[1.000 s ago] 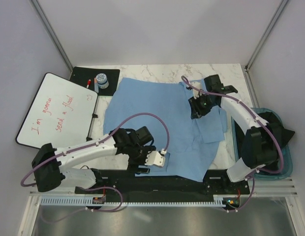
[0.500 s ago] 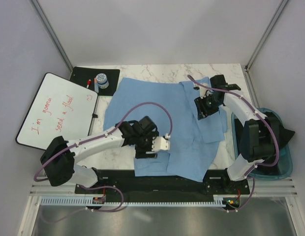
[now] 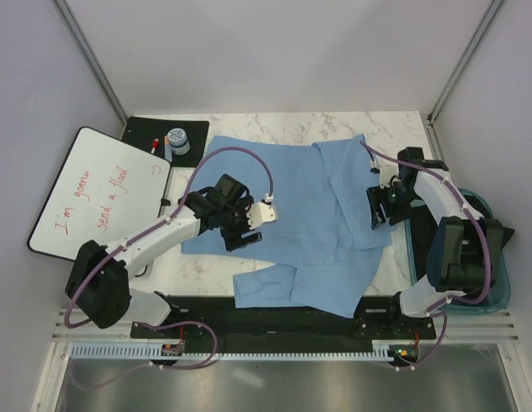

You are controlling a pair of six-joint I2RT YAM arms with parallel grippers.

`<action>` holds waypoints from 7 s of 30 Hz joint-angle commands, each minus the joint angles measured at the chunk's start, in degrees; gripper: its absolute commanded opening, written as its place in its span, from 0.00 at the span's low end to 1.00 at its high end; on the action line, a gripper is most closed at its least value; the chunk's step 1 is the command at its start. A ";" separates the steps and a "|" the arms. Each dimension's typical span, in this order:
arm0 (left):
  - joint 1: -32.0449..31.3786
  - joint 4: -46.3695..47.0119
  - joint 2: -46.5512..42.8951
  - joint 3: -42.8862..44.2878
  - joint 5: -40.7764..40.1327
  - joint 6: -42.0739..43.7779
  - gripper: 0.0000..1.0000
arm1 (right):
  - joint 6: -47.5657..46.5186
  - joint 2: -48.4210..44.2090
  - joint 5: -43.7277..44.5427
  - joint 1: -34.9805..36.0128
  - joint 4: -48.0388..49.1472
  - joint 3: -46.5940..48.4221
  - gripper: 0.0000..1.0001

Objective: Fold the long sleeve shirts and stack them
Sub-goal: Flatten the shirt out, then fold the shirt

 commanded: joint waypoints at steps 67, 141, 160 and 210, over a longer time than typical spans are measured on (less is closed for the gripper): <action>18.76 -0.27 7.32 -17.54 -2.26 7.83 0.13 | 17.51 10.00 -25.47 -1.70 2.26 38.69 0.00; 37.21 -4.85 46.70 58.83 14.53 5.62 0.02 | 74.12 5.27 -43.23 -0.91 63.17 37.75 0.00; 37.21 7.35 19.54 20.17 13.30 22.67 0.02 | 63.67 -19.24 -47.98 -4.86 45.26 18.41 0.00; 35.01 53.73 10.63 -15.36 -6.80 17.14 0.86 | 39.14 -25.15 -47.81 -5.22 11.93 13.48 0.00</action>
